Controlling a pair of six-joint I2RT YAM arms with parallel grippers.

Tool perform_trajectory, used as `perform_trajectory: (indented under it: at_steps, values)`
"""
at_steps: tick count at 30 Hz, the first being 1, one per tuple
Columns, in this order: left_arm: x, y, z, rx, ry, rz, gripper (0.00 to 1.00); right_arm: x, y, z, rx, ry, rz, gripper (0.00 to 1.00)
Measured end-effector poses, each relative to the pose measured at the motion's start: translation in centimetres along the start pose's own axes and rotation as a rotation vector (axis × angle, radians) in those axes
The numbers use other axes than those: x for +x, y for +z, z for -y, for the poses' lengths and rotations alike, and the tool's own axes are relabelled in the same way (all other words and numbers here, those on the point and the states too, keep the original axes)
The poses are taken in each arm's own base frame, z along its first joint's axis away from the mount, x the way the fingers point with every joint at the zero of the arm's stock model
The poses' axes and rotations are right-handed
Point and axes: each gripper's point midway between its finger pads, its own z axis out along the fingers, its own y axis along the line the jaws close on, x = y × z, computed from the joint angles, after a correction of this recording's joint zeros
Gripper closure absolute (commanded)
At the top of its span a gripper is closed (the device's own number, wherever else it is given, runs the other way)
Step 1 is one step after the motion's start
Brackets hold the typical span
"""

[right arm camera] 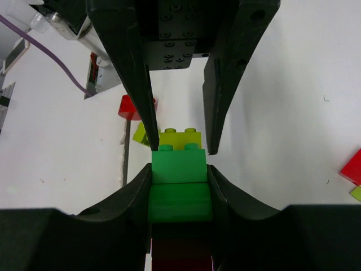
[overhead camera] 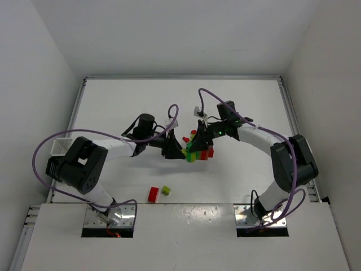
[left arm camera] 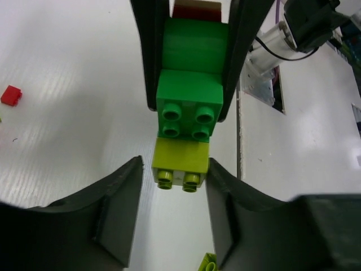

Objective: Sort the legos into containers by color

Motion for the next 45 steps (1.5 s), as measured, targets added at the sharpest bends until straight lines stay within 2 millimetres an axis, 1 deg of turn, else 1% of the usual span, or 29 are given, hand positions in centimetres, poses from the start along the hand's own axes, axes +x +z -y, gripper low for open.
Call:
perform_trajectory:
  at_steps: [2,3,6,9,11,14,18,21,24,25,28,30,33,35,37,39,41,43,44,45]
  values:
    - [0.3,0.2,0.0,0.009,-0.011,-0.014,0.57,-0.1,0.0,0.0,0.002,0.002,0.003,1.00]
    - [0.4,0.2,0.1,0.018,-0.014,-0.020,0.63,-0.1,0.0,0.1,0.005,0.003,0.002,1.00]
    - [0.5,0.3,0.2,0.028,-0.006,-0.025,0.71,-0.1,-0.1,0.2,0.008,0.008,0.002,1.00]
    - [0.6,0.2,0.1,0.020,-0.005,-0.028,0.74,0.2,-0.3,0.5,0.021,-0.003,-0.004,1.00]
    - [0.8,0.1,0.0,0.015,-0.013,-0.035,0.76,0.7,-0.5,0.9,0.042,-0.018,-0.016,1.00]
    - [1.7,-0.1,-0.3,0.000,-0.028,-0.054,0.77,2.3,-1.1,2.1,0.099,-0.011,-0.040,1.00]
    - [3.3,-0.7,-0.3,-0.025,-0.053,-0.078,0.79,5.8,-2.2,3.8,0.222,0.041,-0.094,1.00]
    - [2.9,-1.2,-0.4,-0.046,-0.036,-0.068,0.79,7.2,-2.8,4.8,0.303,0.062,-0.122,1.00]
    - [2.1,-1.4,-0.3,-0.058,-0.003,-0.053,0.79,6.4,-3.6,6.6,0.411,0.029,-0.117,1.00]
    - [1.8,-1.5,-0.3,-0.062,0.006,-0.047,0.79,6.0,-3.9,7.3,0.451,0.013,-0.111,0.97]
    - [1.5,-1.6,-0.3,-0.075,0.021,-0.040,0.79,5.2,-4.6,9.1,0.547,-0.016,-0.098,0.97]
    - [1.3,-1.7,-0.4,-0.084,0.028,-0.036,0.79,4.3,-5.3,10.4,0.620,-0.036,-0.075,1.00]
    - [1.0,-1.8,-0.6,-0.100,0.036,-0.029,0.79,2.7,-6.6,12.6,0.742,-0.064,-0.022,1.00]
    - [0.8,-2.0,-0.7,-0.108,0.040,-0.025,0.79,2.0,-7.3,14.0,0.807,-0.069,0.011,1.00]
    - [0.6,-2.2,-0.9,-0.120,0.044,-0.019,0.79,2.0,-7.8,15.4,0.867,-0.047,0.033,1.00]
    - [0.5,-2.4,-1.2,-0.131,0.042,-0.015,0.80,2.3,-8.2,16.7,0.920,-0.017,0.050,0.87]
    - [0.4,-2.6,-1.5,-0.142,0.040,-0.011,0.80,2.8,-8.6,17.9,0.970,0.012,0.061,0.83]
    - [0.3,-2.9,-1.8,-0.155,0.039,-0.005,0.80,3.2,-8.7,18.6,0.998,0.033,0.067,0.77]
    - [0.2,-3.1,-1.9,-0.160,0.040,-0.001,0.80,3.4,-8.7,18.8,1.009,0.043,0.069,0.66]
    - [0.0,-3.3,-2.0,-0.166,0.042,0.004,0.82,3.5,-8.8,18.9,1.018,0.052,0.072,0.63]
